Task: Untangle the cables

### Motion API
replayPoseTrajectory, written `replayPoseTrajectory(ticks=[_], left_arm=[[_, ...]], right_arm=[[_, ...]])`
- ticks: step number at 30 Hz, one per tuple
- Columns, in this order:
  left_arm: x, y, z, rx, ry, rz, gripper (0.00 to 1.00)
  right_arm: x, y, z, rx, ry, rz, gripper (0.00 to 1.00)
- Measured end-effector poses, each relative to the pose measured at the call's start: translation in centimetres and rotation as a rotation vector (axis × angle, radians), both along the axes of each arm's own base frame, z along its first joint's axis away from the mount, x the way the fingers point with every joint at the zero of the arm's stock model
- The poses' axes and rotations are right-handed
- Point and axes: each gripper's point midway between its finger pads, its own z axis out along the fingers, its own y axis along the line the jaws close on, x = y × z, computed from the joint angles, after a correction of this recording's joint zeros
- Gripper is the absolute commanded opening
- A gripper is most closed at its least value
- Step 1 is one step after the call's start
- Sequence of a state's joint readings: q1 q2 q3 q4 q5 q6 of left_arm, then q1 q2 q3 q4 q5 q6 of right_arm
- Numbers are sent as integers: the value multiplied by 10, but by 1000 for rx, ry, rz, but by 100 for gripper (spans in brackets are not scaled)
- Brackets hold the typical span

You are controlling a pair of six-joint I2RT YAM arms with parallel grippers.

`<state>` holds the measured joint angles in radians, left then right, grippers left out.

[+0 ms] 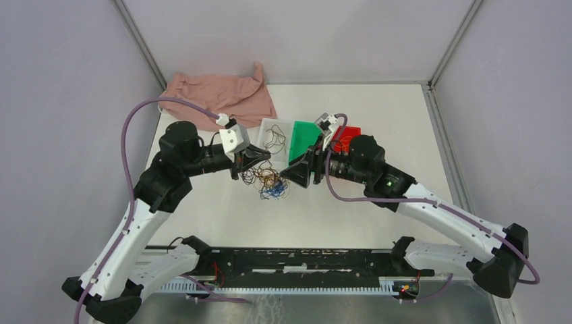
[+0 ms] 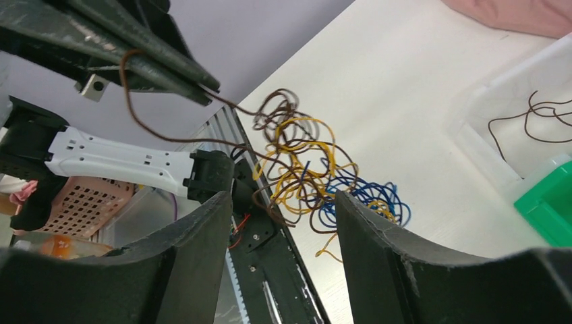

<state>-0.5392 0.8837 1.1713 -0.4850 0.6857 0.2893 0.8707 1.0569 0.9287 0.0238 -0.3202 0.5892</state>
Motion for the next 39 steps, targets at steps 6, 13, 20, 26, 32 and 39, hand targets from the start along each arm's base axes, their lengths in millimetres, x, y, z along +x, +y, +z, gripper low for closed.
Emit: replayPoseTrajectory(ticks=[6, 13, 20, 26, 32, 39], left_arm=[[-2, 0, -1, 2, 0, -9, 3], [-6, 0, -7, 29, -10, -40, 3], [-10, -2, -11, 36, -8, -69, 3], [-11, -4, -23, 51, 12, -95, 3], [-11, -9, -35, 75, 23, -126, 3], [2, -6, -42, 103, 22, -76, 3]], right_arm=[[11, 15, -11, -49, 20, 13, 64], [11, 14, -15, -73, 20, 22, 64], [17, 11, -14, -79, 21, 5, 65], [18, 13, -13, -67, 27, 22, 66], [19, 33, -20, -28, 83, 87, 71], [27, 57, -40, -9, 146, 109, 72]])
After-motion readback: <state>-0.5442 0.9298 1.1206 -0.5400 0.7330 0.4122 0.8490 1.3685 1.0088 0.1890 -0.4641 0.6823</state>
